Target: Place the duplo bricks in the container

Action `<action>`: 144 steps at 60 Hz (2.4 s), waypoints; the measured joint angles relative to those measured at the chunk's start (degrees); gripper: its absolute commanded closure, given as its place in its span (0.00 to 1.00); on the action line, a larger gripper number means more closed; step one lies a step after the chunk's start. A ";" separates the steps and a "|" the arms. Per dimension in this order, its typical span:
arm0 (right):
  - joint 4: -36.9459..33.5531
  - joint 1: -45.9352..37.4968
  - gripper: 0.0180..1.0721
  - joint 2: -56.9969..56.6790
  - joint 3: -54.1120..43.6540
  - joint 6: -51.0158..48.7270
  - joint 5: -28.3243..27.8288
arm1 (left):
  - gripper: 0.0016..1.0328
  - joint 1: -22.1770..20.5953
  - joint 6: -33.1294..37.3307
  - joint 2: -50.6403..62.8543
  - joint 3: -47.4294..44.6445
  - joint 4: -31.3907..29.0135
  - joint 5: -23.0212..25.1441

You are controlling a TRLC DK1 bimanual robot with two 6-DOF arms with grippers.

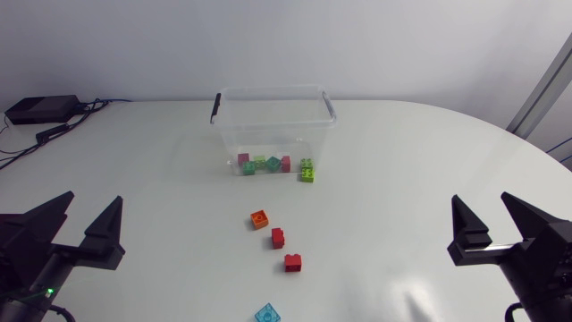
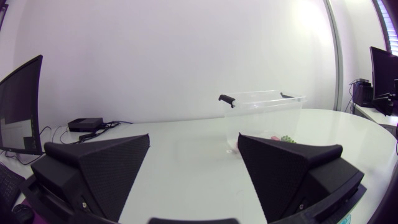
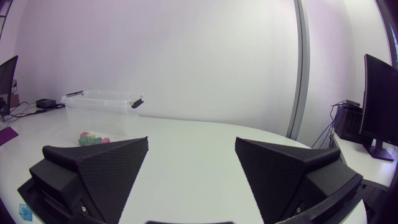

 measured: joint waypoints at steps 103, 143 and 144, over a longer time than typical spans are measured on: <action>-7.85 2.40 0.04 42.23 22.73 8.37 -0.13 | 0.15 -37.27 0.50 89.53 53.33 -44.89 8.37; -8.68 9.88 0.04 50.71 25.49 14.80 1.73 | 0.16 -51.10 -4.11 99.71 56.96 -46.21 9.75; -8.68 9.88 0.04 50.80 25.49 14.80 1.75 | 0.16 -51.15 -4.13 100.02 57.02 -46.10 9.81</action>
